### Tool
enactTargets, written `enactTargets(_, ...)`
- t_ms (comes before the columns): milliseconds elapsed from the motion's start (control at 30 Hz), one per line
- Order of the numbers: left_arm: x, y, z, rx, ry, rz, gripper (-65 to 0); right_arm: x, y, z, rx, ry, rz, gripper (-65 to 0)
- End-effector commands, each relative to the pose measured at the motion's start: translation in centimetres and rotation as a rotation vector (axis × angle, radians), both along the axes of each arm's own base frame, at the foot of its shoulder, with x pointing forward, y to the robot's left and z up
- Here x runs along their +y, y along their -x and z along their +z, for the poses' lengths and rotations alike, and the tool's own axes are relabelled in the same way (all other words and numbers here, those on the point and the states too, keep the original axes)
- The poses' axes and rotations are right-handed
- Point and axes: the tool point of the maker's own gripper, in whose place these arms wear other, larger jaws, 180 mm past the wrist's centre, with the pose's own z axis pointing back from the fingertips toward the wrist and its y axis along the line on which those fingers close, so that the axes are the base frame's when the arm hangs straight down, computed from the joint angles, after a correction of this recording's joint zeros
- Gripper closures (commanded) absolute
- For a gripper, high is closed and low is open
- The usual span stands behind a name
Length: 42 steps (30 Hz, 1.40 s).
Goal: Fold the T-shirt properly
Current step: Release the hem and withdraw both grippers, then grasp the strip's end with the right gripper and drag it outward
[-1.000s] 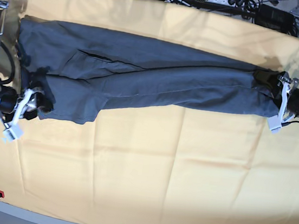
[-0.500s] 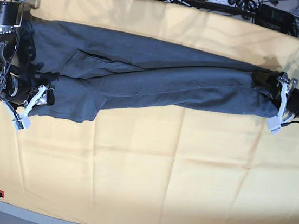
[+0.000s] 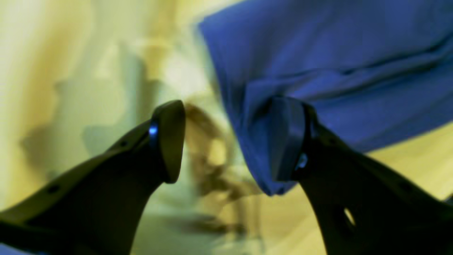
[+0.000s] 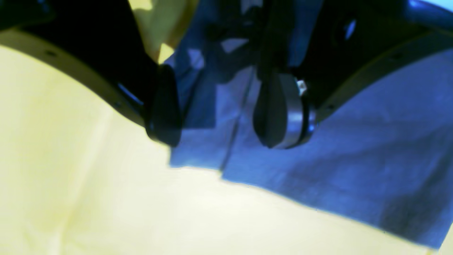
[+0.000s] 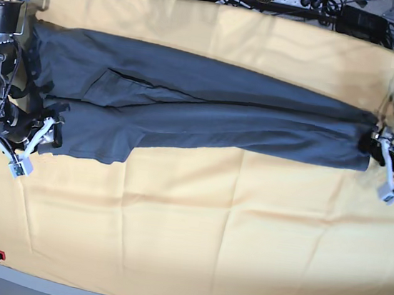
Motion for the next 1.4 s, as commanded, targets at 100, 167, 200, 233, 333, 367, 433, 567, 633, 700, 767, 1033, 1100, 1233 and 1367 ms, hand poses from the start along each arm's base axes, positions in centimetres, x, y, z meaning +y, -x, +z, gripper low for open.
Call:
enactTargets(100, -1.4, -0.8, 2.7, -0.045, 0.124, -0.025, -37.3, 1.7, -0.9, 2.9, -0.036, -0.097, 0.089, -38.7)
enactTargets(167, -2.4, -0.3, 3.0, -0.026, 0.171, -0.061, -37.3, 2.2, -0.3, 2.6, 0.008, -0.116, 0.114, -38.7)
enactTargets(200, -2.7, -0.1, 3.1, -0.025, 0.189, -0.08, -37.3, 2.0, 0.1, 2.4, 0.03, -0.106, 0.115, -38.8)
enactTargets(233, -2.9, 0.0, 3.2, -0.025, 0.198, -0.095, -37.3, 1.6, 0.4, 2.0, 0.057, -0.085, 0.109, -38.8)
enactTargets(333, -2.9, -0.2, 3.5, -0.041, 0.201, -0.101, -37.3, -0.3, 0.9, 1.9, 0.098, -0.058, 0.049, -38.8)
enactTargets(367, -2.9, -0.3, 3.5, -0.049, 0.199, -0.1, -37.3, -1.0, 0.9, 2.4, 0.089, -0.067, 0.03, -38.7)
enactTargets(433, -2.8, -0.8, 3.9, -0.078, 0.197, -0.105, -37.3, -2.3, 0.6, 3.8, 0.059, -0.109, -0.019, -38.8)
enactTargets(567, -1.7, -1.9, 5.0, -0.137, 0.176, -0.077, -37.3, -5.0, 1.6, 6.3, 0.052, -0.218, -0.105, -38.8)
enactTargets(633, -1.1, -2.6, 6.1, -0.173, 0.196, -0.03, -37.3, -6.0, 3.0, 6.6, 0.066, -0.274, -0.135, -38.8)
enactTargets(700, -0.3, -3.4, 7.3, -0.217, 0.22, 0.01, -37.3, -7.2, 4.6, 5.7, 0.078, -0.289, -0.176, -38.9)
enactTargets(767, 0.4, -4.0, 8.4, -0.258, 0.26, 0.056, -37.3, -7.6, 6.4, 4.4, 0.111, -0.316, -0.201, -39.0)
enactTargets(1033, 2.7, -4.6, 9.5, -0.3, 0.308, 0.159, -37.3, -5.3, 11.1, -0.6, 0.215, -0.421, -0.235, -39.3)
enactTargets(1100, 3.2, -4.4, 9.0, -0.286, 0.31, 0.179, -37.3, -3.9, 11.4, -1.7, 0.226, -0.47, -0.242, -39.3)
enactTargets(1233, 3.7, -4.2, 8.8, -0.275, 0.337, 0.211, -37.3, -1.5, 11.6, -3.6, 0.234, -0.583, -0.249, -39.4)
enactTargets(1367, 3.8, -4.0, 8.6, -0.262, 0.337, 0.211, -37.3, 0.5, 12.0, -3.9, 0.233, -0.681, -0.195, -39.4)
